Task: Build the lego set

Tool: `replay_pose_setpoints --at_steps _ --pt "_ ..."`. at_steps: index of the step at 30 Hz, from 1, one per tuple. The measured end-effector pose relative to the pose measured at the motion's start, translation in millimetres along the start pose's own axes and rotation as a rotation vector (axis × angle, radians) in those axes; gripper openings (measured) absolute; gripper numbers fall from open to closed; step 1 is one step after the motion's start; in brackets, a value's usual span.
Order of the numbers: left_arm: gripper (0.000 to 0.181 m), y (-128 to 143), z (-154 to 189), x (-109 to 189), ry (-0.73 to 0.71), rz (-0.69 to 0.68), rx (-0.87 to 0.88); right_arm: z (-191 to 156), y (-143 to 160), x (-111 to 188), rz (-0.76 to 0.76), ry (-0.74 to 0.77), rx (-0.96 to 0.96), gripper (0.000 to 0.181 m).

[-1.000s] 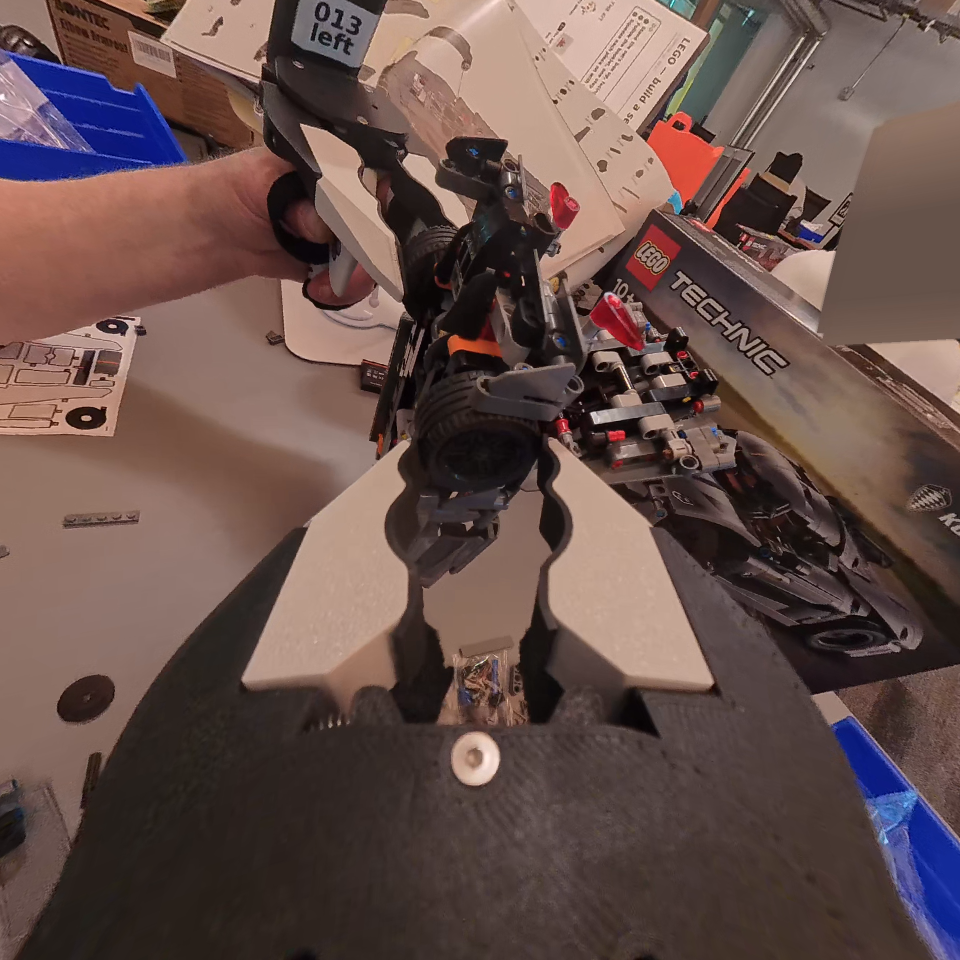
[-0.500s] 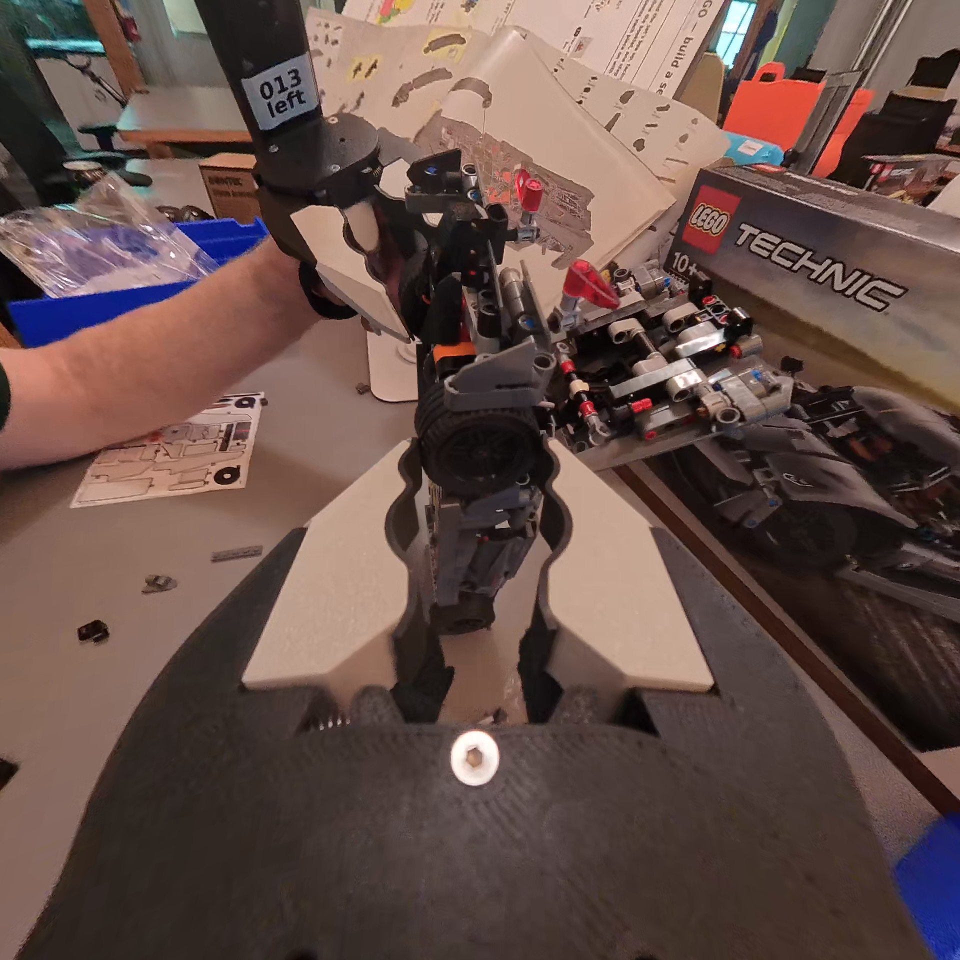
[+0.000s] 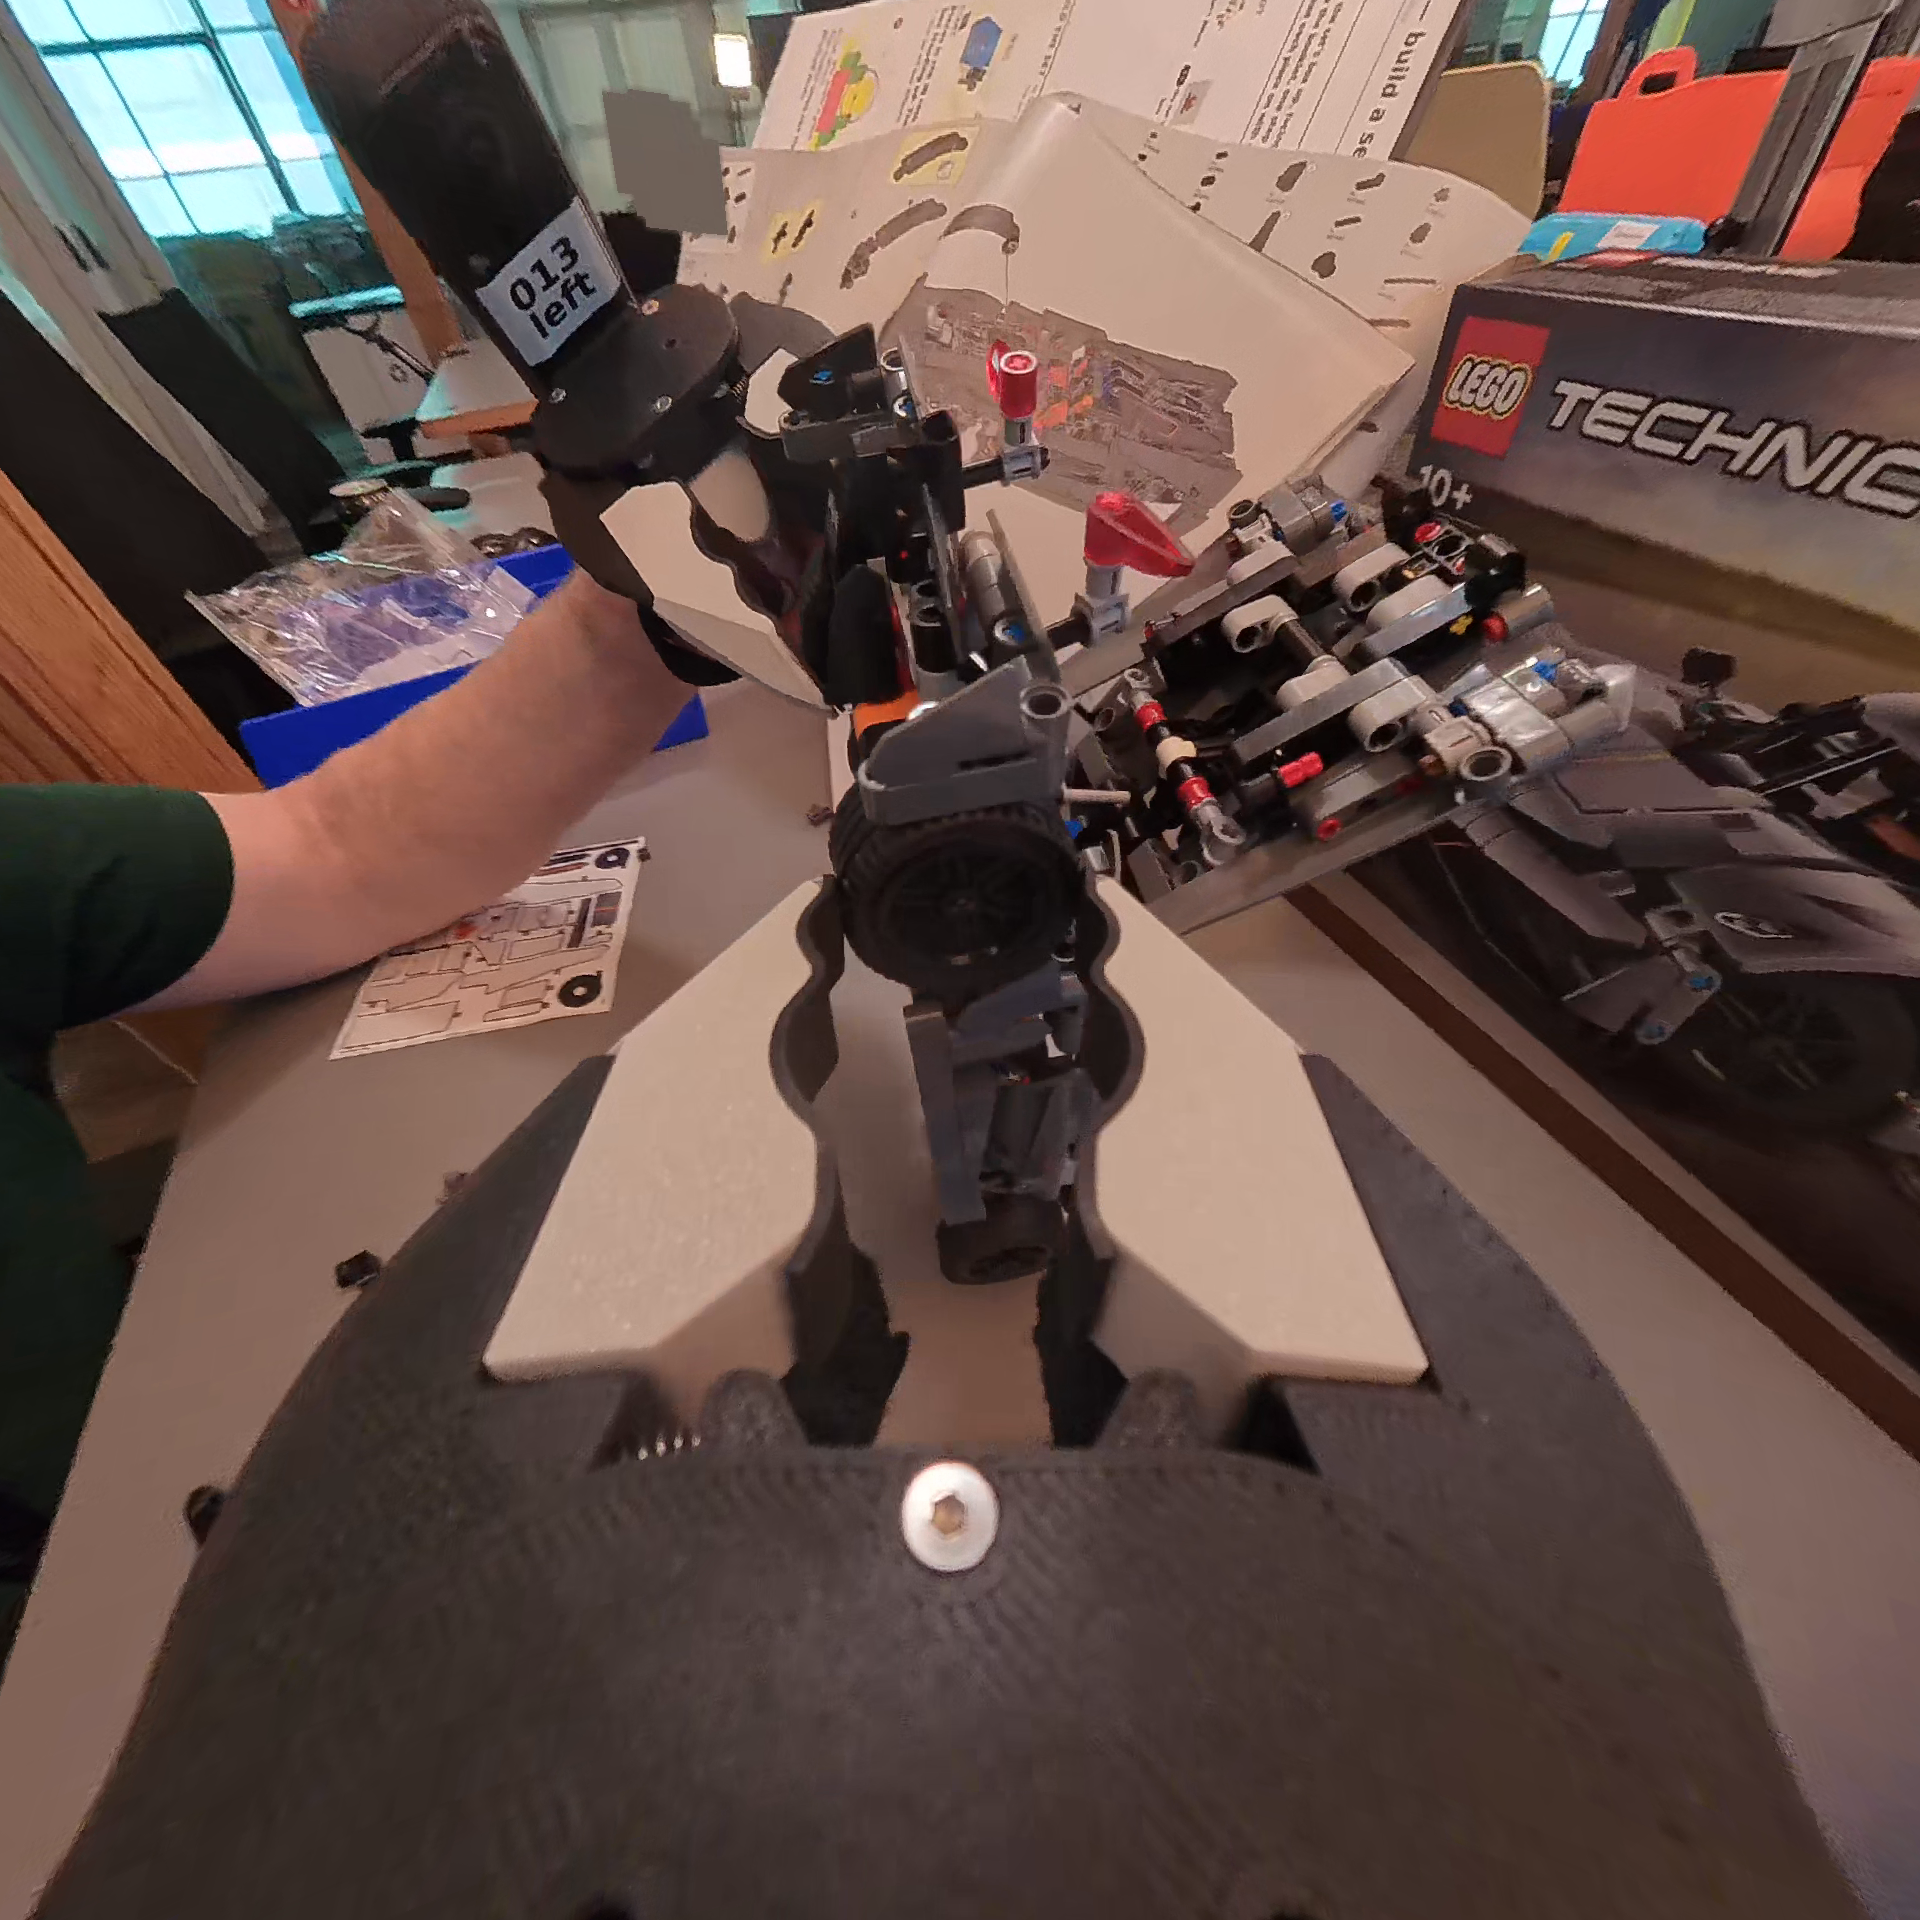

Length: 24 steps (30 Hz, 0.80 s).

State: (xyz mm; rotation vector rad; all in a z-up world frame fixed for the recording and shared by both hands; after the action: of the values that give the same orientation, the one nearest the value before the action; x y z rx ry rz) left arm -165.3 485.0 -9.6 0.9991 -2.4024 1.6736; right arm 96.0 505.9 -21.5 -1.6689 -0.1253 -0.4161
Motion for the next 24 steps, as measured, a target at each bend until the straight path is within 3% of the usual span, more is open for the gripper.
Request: replay_pose_setpoints --at_steps 9,24 --pt "0.046 -9.9 12.1 -1.4 -0.093 -0.060 -0.135 7.7 6.1 4.2 0.028 -0.107 -0.107 0.043" --pt "0.046 -18.0 23.5 -5.2 -0.140 -0.074 -0.218 10.2 15.8 10.7 0.063 -0.189 -0.196 0.044"
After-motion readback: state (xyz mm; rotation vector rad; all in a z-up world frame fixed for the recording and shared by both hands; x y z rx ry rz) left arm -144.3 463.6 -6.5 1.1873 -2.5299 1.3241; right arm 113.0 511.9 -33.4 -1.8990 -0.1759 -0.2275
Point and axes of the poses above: each gripper's, where its closed fingertips meet, x back along the fingers, y out of its underside, z = x × y across the jaws, the point moved 10 cm from there along x, back along the fingers, and after that the axes turned 8 degrees about -z, right-handed, at the moved point
